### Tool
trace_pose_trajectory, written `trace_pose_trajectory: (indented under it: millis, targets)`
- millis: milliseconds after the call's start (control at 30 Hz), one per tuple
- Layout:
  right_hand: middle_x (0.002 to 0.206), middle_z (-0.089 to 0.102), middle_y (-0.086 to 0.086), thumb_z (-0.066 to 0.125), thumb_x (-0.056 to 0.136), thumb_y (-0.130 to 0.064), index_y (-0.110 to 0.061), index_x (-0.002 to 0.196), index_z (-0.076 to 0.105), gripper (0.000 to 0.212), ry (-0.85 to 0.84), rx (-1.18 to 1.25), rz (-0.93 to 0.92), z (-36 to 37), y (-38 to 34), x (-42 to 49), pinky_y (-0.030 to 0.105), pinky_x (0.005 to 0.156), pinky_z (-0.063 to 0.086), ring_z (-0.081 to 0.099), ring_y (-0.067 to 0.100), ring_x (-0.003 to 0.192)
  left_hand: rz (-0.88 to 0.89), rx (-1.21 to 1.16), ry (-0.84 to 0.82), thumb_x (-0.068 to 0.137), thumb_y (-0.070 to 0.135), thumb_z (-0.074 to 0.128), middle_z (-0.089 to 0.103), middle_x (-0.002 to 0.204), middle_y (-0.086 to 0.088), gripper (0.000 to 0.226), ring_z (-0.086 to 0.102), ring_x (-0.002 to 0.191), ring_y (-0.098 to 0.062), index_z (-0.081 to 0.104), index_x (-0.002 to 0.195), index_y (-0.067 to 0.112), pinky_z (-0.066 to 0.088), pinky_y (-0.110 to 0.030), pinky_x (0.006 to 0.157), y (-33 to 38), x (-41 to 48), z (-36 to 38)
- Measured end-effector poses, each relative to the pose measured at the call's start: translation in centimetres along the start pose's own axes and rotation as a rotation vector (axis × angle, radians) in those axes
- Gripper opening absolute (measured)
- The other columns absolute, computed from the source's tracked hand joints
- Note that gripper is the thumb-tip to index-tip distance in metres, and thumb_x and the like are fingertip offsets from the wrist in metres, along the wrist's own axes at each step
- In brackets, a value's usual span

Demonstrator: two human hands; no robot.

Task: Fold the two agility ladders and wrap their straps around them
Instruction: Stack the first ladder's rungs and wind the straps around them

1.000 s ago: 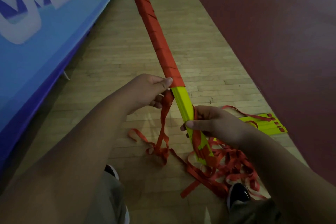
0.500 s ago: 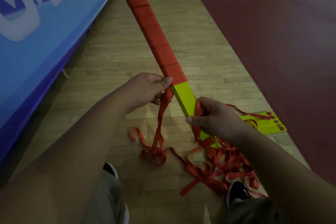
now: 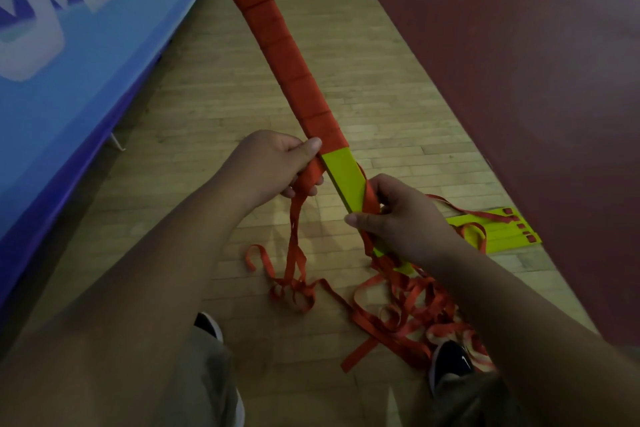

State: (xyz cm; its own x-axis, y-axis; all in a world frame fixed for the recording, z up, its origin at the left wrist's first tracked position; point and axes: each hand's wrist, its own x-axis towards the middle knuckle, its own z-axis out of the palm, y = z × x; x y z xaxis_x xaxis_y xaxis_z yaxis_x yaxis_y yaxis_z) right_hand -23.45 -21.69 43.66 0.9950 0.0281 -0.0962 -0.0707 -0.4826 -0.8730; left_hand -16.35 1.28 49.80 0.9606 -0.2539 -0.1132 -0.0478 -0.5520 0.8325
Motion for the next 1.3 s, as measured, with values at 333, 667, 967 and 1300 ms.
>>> trace_pose_trajectory:
  millis: [333, 667, 967, 1300]
  targets:
    - [0.089, 0.063, -0.007, 0.085, 0.096, -0.029, -0.033, 0.094, 0.047, 0.038, 0.146, -0.258, -0.106, 2.0, 0.5, -0.2, 0.042, 0.067, 0.056, 0.065, 0.017, 0.077, -0.064, -0.097, 0.023, 0.101, 0.067, 0.062, 0.084, 0.084, 0.002, 0.053, 0.082, 0.083, -0.01, 0.084, 0.1, 0.02, 0.064, -0.036, 0.083, 0.6, -0.6, 1.1]
    - [0.11, 0.065, -0.012, 0.083, 0.093, -0.053, -0.038, 0.114, 0.056, 0.038, -0.082, -0.113, 0.046, 1.5, -1.4, -0.6, 0.039, 0.084, 0.063, 0.071, 0.013, 0.095, -0.048, -0.151, 0.018, 0.104, 0.054, 0.065, 0.084, 0.091, 0.003, 0.037, 0.081, 0.089, -0.011, 0.085, 0.105, 0.023, 0.062, -0.035, 0.087, 0.2, 0.3, 0.9]
    - [0.122, 0.081, -0.011, 0.066, 0.109, -0.038, -0.023, 0.124, 0.078, 0.024, -0.392, 0.127, 0.135, -2.0, -2.5, -1.0, 0.04, 0.105, 0.055, 0.079, 0.011, 0.11, 0.014, -0.331, -0.138, 0.107, 0.037, 0.065, 0.083, 0.108, -0.015, 0.035, 0.08, 0.101, -0.027, 0.083, 0.111, 0.007, 0.059, -0.036, 0.085, -1.0, 1.6, -0.7]
    - [0.117, 0.082, -0.001, 0.072, 0.106, -0.028, -0.015, 0.12, 0.076, 0.02, -0.337, 0.243, 0.088, -1.8, -1.5, -0.8, 0.028, 0.081, 0.06, 0.078, 0.015, 0.105, 0.012, -0.307, -0.122, 0.106, 0.044, 0.065, 0.083, 0.107, -0.011, 0.035, 0.082, 0.092, -0.025, 0.08, 0.115, 0.013, 0.065, -0.033, 0.076, -0.8, 1.3, -1.4]
